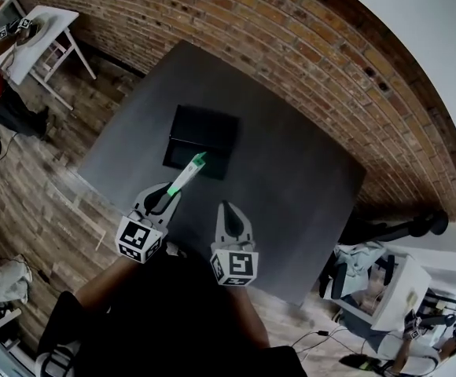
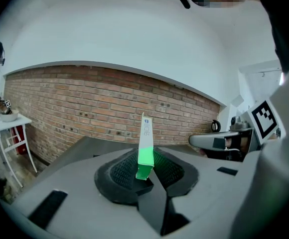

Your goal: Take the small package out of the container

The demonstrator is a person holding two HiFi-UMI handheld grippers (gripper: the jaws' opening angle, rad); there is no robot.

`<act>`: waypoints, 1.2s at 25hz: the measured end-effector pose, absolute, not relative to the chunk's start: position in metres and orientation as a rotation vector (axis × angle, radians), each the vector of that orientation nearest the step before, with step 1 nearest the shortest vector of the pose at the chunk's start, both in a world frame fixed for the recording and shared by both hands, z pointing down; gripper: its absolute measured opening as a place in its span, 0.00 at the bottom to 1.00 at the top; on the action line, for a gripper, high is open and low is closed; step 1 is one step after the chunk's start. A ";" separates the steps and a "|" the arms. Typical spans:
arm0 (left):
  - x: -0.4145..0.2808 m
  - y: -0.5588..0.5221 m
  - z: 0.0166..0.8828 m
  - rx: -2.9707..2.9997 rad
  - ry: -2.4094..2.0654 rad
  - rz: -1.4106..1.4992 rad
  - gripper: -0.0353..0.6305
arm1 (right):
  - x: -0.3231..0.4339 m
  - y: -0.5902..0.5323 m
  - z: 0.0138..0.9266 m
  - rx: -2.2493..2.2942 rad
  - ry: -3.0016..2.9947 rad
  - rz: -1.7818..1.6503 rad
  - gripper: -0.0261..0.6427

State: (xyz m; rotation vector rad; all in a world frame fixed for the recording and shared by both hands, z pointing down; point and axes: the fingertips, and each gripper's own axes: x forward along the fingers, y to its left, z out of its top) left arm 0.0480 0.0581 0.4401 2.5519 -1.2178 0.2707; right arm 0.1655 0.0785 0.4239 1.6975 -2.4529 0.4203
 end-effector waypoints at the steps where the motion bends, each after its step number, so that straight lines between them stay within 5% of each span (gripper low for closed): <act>1: 0.043 0.057 0.438 2.556 -1.221 0.259 0.22 | 0.161 0.078 0.421 1.700 -2.458 0.421 0.08; 30: -0.013 0.036 0.427 2.585 -1.174 0.153 0.22 | 0.093 0.058 0.406 1.719 -2.459 0.362 0.08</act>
